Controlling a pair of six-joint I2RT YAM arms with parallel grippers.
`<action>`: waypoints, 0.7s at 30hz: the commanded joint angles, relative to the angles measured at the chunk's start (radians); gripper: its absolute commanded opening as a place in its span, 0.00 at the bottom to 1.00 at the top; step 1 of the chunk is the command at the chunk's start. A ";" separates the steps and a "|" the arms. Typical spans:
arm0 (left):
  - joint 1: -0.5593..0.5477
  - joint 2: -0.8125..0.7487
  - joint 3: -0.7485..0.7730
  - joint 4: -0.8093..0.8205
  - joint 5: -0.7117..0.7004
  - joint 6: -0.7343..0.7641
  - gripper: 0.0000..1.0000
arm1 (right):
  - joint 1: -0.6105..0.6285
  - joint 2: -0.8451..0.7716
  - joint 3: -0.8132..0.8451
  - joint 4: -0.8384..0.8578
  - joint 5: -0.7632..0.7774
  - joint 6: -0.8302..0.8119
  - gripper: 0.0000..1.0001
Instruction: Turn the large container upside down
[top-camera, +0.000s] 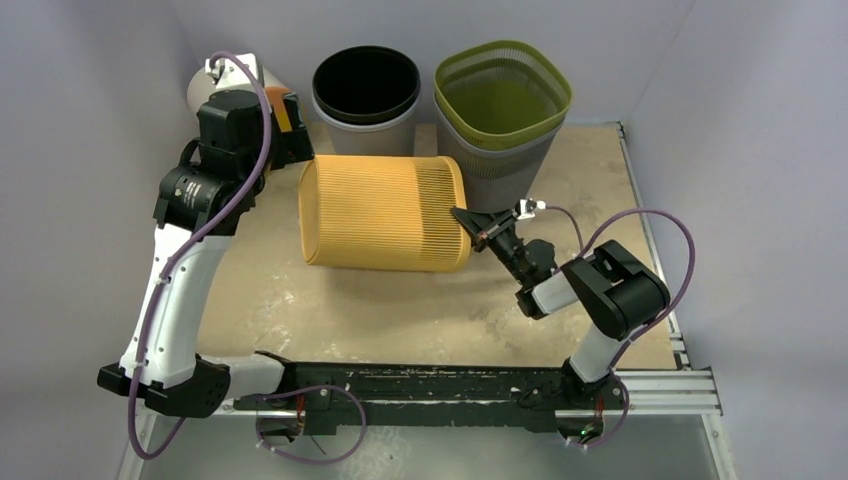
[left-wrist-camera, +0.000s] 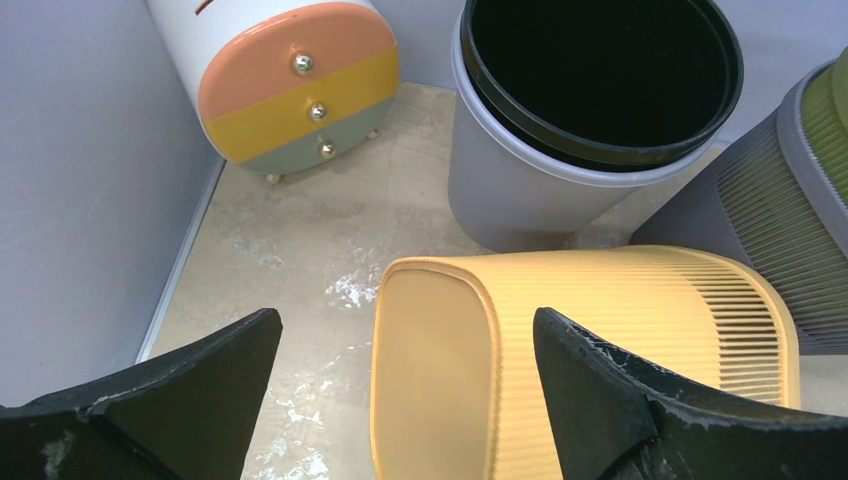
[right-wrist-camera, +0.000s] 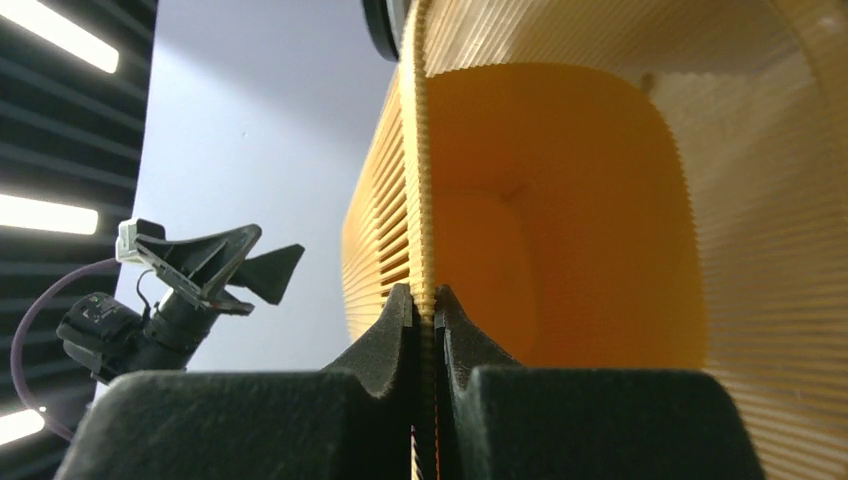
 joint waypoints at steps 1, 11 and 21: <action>-0.004 0.003 -0.020 0.043 -0.007 -0.010 0.92 | -0.039 0.094 -0.147 0.382 -0.099 -0.005 0.00; -0.004 0.001 -0.098 0.082 0.000 -0.017 0.92 | -0.055 0.257 -0.126 0.380 -0.222 -0.080 0.00; -0.005 0.012 -0.146 0.123 0.004 -0.007 0.92 | -0.064 0.320 -0.123 0.380 -0.196 -0.057 0.00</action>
